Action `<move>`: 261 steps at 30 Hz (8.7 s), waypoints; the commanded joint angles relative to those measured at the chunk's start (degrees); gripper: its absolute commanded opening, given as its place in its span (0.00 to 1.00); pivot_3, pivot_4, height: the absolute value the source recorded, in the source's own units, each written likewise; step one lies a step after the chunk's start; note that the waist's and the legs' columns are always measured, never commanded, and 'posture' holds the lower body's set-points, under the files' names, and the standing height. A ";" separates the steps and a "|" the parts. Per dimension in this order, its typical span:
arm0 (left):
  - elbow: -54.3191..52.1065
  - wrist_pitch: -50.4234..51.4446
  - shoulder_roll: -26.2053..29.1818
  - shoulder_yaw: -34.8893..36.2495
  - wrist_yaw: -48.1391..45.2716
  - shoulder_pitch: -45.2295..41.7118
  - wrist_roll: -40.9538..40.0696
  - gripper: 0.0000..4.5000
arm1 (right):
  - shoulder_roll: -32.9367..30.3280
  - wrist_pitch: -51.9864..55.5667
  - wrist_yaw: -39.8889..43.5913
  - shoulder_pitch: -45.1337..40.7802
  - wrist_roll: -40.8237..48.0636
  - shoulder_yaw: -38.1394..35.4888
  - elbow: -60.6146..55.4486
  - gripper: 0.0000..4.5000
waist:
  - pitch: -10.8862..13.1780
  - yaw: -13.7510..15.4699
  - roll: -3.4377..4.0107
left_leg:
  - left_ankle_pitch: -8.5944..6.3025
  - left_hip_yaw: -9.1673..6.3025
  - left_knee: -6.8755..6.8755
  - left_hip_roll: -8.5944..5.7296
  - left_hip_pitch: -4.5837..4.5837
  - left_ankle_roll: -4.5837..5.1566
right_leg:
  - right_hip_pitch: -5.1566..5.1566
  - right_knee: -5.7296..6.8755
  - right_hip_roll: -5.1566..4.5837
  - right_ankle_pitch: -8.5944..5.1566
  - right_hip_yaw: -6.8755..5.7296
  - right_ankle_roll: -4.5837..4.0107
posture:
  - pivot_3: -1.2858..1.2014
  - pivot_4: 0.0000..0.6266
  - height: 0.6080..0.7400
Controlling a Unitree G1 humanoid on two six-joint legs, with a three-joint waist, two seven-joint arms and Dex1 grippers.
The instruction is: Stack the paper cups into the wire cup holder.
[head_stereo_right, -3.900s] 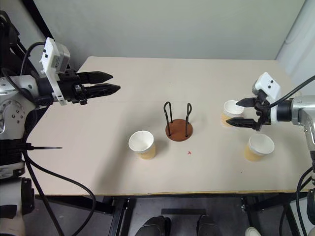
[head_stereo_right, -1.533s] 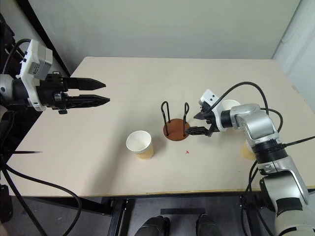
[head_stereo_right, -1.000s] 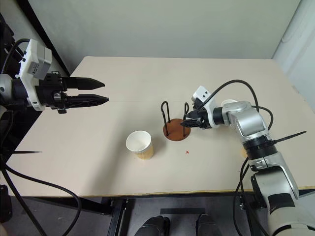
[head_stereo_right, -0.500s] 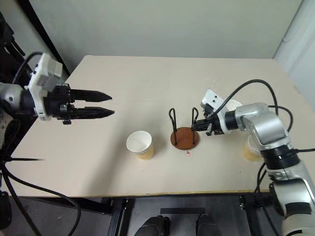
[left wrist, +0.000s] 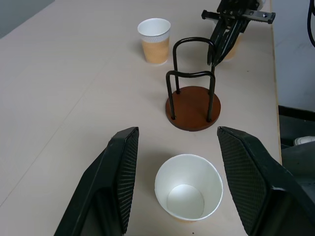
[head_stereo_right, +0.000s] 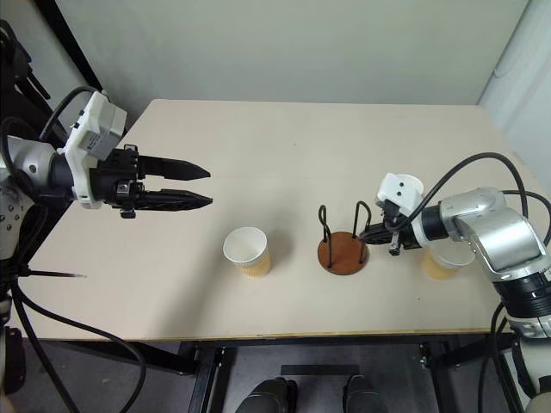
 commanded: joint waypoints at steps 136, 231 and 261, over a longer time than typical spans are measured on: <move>5.06 -6.20 -8.85 -4.52 -7.10 -10.79 3.02 0.61 | -24.24 -13.27 20.75 3.91 -11.87 -13.87 -12.29 0.28 | -0.01 1.76 -0.06 | 0.79 -1.27 -0.05 -0.05 -0.61 -1.06 | -0.03 -0.15 -0.12 0.18 -1.35 -0.40 | 0.52 0.24 1.00; 4.54 -5.05 -6.60 -2.47 -5.00 -10.74 3.61 0.61 | -6.74 -26.33 24.17 -17.09 -18.76 5.80 -10.01 0.01 | -0.03 0.73 -0.12 | 0.92 -1.35 -0.10 -0.04 -0.59 -0.49 | -0.08 -0.08 -0.08 0.38 -1.37 -0.35 | 0.52 0.24 1.00; 3.99 -4.95 -5.71 -2.02 -5.00 -10.21 3.45 0.61 | -3.86 -29.96 24.57 -18.95 -21.41 5.95 -4.03 0.01 | -0.03 0.69 -0.12 | 0.96 -1.36 -0.15 -0.04 -0.57 -0.50 | -0.09 -0.09 -0.07 0.42 -1.37 -0.42 | 0.52 0.24 1.00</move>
